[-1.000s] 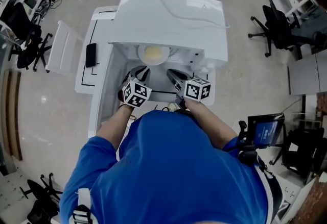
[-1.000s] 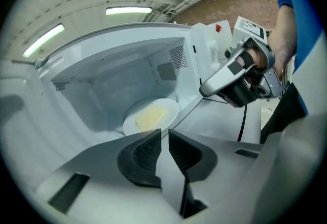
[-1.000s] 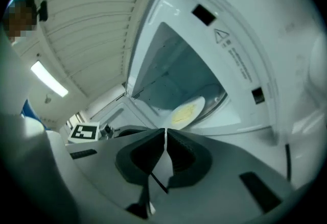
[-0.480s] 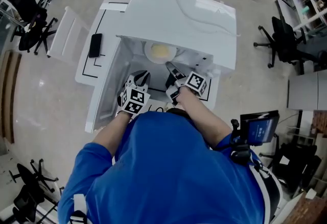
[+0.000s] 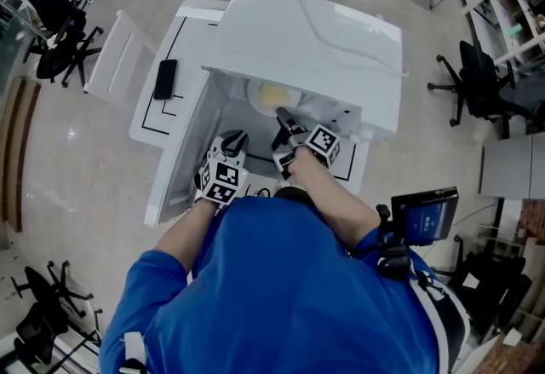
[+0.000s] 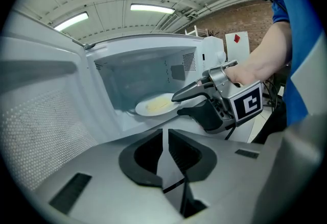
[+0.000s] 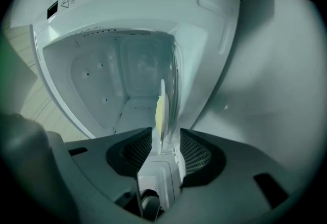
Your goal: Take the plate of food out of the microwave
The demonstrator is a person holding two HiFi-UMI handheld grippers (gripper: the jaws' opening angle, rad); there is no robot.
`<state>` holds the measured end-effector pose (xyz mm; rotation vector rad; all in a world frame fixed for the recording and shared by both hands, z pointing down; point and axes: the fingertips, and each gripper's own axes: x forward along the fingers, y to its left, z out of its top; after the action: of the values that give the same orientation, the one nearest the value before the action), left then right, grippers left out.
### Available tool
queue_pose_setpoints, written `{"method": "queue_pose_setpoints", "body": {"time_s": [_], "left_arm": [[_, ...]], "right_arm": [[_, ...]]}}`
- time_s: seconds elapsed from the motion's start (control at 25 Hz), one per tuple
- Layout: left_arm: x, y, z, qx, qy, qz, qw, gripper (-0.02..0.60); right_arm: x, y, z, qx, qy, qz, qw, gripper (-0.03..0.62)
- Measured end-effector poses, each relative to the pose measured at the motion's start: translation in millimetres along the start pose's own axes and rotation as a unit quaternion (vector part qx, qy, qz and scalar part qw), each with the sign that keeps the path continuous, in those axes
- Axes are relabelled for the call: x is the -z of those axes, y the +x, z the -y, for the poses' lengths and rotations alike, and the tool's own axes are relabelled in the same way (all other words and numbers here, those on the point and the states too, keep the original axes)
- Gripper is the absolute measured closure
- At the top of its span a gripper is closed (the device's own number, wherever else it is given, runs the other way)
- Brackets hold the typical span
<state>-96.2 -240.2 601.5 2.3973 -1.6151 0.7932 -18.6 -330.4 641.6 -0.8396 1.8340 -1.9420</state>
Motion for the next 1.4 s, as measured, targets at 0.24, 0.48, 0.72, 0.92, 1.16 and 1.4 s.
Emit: {"method": "queue_pose_setpoints", "body": {"time_s": [0.24,0.48,0.72,0.92,1.16,1.4], "left_arm": [[4,-4,-1,-0.004,-0.004,-0.007,1.0,0.537],[2,-7,-4,-0.01,-0.005,-0.007,0.9999,0.537],[2,-7,-8,-0.014,-0.008,-0.006,0.9999,0.537],[2,-2,-8,-0.012,-0.009,-0.005,0.9999,0.537],[-1,-3,-6,-0.01,-0.013,0.001,0.9999,0.537],[-3,-6,-7,-0.007,-0.012,0.008,0.9999,0.537]], "right_arm": [[1,11,2,0.014,0.015,0.002,1.0,0.434],[-4,12,6,0.03,0.023,0.013,0.999,0.477],[-3,11,2,0.021,0.016,0.013,1.0,0.544],[-7,8,3,0.022,0.013,0.014,1.0,0.557],[-5,-5,8,0.028,0.011,0.009,1.0,0.568],[1,-21,8,0.027,0.005,0.002,1.0,0.569]]}}
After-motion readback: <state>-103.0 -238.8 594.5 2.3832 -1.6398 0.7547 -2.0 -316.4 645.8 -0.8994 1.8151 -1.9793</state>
